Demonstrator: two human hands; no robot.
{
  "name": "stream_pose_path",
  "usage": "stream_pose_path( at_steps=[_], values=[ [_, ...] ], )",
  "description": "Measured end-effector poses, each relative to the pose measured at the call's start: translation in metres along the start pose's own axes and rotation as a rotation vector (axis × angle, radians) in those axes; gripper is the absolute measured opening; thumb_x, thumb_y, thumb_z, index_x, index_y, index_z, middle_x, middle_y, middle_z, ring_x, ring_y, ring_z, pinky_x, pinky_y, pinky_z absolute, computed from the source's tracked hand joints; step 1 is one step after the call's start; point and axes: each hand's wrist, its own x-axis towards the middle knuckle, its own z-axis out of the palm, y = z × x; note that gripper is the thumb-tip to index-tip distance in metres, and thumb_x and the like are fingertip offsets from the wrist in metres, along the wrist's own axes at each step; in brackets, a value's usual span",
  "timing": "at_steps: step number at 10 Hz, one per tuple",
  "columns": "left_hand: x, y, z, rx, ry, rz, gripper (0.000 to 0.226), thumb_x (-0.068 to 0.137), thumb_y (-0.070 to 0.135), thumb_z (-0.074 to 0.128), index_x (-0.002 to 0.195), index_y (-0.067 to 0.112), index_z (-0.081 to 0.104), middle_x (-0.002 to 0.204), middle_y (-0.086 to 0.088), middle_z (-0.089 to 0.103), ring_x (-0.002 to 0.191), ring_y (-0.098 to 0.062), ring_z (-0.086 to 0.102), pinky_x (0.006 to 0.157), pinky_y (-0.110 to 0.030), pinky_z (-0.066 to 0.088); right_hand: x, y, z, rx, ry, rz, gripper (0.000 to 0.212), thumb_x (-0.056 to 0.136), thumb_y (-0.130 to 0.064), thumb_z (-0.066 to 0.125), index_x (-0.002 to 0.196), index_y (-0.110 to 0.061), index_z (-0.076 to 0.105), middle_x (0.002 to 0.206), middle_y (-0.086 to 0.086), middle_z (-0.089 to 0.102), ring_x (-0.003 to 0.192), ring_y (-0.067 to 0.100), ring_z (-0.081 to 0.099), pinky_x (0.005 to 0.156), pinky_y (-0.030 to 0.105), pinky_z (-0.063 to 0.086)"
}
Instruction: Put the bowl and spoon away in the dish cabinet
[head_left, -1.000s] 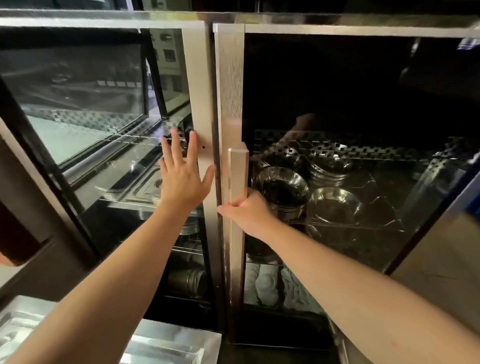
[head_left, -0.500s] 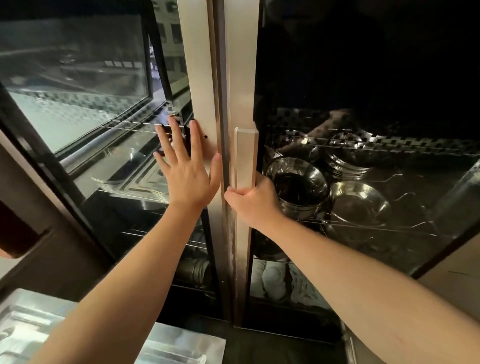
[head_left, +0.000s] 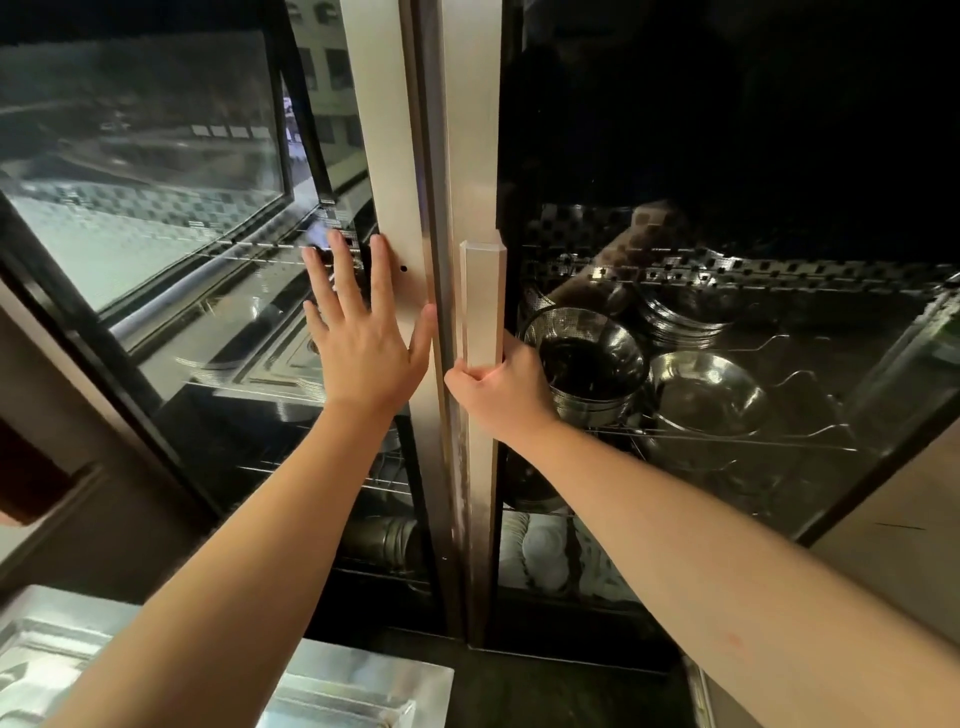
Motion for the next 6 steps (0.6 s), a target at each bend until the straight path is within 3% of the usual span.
stream_pose_path(
  at_steps=[1, 2, 3, 4, 5, 6],
  values=[
    [-0.002, 0.002, -0.015, -0.009, -0.061, 0.011, 0.084, 0.096, 0.065, 0.039, 0.160, 0.023, 0.004, 0.167, -0.018, 0.002, 0.152, -0.043, 0.000, 0.112, -0.067, 0.029, -0.004, -0.002, -0.002, -0.053, 0.012, 0.002, 0.018, 0.075, -0.035, 0.060, 0.070, -0.019, 0.063, 0.047, -0.003, 0.057, 0.044, 0.015, 0.062, 0.044, 0.030, 0.056],
    [-0.002, 0.002, -0.034, -0.026, -0.124, 0.026, 0.086, 0.094, 0.058, 0.048, 0.160, 0.025, 0.004, 0.168, -0.017, 0.002, 0.152, -0.043, 0.002, 0.109, -0.067, 0.034, -0.013, -0.008, -0.006, -0.097, -0.004, 0.018, 0.020, 0.079, -0.035, 0.062, 0.062, -0.027, 0.055, 0.045, -0.015, 0.055, 0.041, 0.005, 0.058, 0.039, 0.014, 0.042],
    [-0.001, 0.000, -0.048, -0.060, -0.191, 0.010, 0.087, 0.091, 0.050, 0.055, 0.159, 0.027, 0.007, 0.168, -0.013, 0.002, 0.153, -0.040, 0.005, 0.110, -0.066, 0.034, -0.017, -0.013, -0.011, -0.161, -0.084, 0.100, 0.024, 0.081, -0.042, 0.064, 0.068, -0.021, 0.063, 0.053, -0.007, 0.061, 0.048, 0.014, 0.064, 0.047, 0.028, 0.055],
    [-0.004, 0.002, -0.064, -0.148, -0.243, -0.008, 0.081, 0.091, 0.047, 0.059, 0.157, 0.021, 0.020, 0.165, -0.013, 0.018, 0.149, -0.038, 0.023, 0.110, -0.060, 0.037, -0.021, -0.028, -0.023, -0.172, -0.204, 0.200, 0.027, 0.080, -0.053, 0.072, 0.090, -0.029, 0.068, 0.070, -0.009, 0.069, 0.065, 0.008, 0.068, 0.061, 0.028, 0.056],
    [-0.004, 0.010, -0.085, -0.277, -0.219, -0.020, 0.069, 0.091, 0.048, 0.058, 0.150, 0.018, 0.036, 0.149, -0.010, 0.045, 0.136, -0.033, 0.045, 0.104, -0.052, 0.046, -0.025, -0.048, -0.046, -0.209, -0.259, 0.220, 0.050, 0.075, -0.054, 0.079, 0.112, -0.026, 0.061, 0.092, -0.014, 0.066, 0.087, 0.009, 0.065, 0.074, 0.030, 0.055],
    [-0.010, 0.024, -0.110, -0.345, -0.168, 0.001, 0.056, 0.092, 0.051, 0.058, 0.139, 0.022, 0.048, 0.136, -0.006, 0.059, 0.121, -0.027, 0.058, 0.092, -0.041, 0.049, -0.043, -0.068, -0.077, -0.237, -0.198, 0.160, 0.064, 0.079, -0.054, 0.074, 0.130, -0.024, 0.050, 0.099, -0.010, 0.063, 0.085, 0.009, 0.065, 0.066, 0.028, 0.054]
  ],
)
